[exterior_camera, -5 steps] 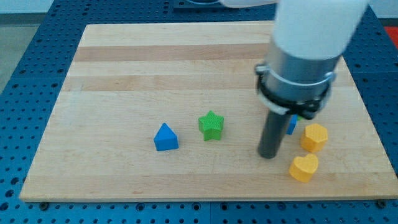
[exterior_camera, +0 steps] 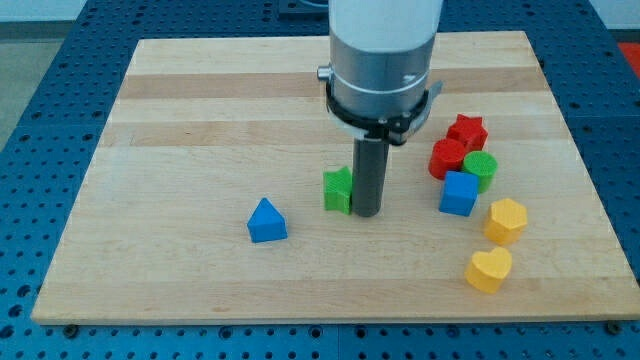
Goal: Place the green star at the top left of the red star
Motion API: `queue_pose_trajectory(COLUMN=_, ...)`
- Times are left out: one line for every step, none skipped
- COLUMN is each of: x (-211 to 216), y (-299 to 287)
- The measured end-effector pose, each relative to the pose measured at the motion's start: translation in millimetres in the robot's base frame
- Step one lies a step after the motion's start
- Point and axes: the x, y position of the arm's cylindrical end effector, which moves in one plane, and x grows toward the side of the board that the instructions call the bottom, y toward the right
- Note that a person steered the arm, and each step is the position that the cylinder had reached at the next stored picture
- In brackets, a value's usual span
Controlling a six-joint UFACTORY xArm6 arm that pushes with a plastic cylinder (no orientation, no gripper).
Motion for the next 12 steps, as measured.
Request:
queue_pose_trajectory(x=3.1, y=0.1)
queue_pose_trajectory(x=26.1, y=-0.1)
queue_pose_trajectory(x=19.4, y=-14.4)
queue_pose_trajectory(x=8.4, y=-30.0)
queue_pose_trajectory(x=8.3, y=-47.7)
queue_pose_trajectory(x=8.3, y=-71.3)
queue_pose_trajectory(x=7.5, y=-77.0)
queue_pose_trajectory(x=1.0, y=-73.5)
queue_pose_trajectory(x=-25.8, y=-59.7)
queue_pose_trajectory(x=-31.4, y=-49.4)
queue_pose_trajectory(x=-31.7, y=-52.3)
queue_pose_trajectory(x=-18.9, y=-65.4)
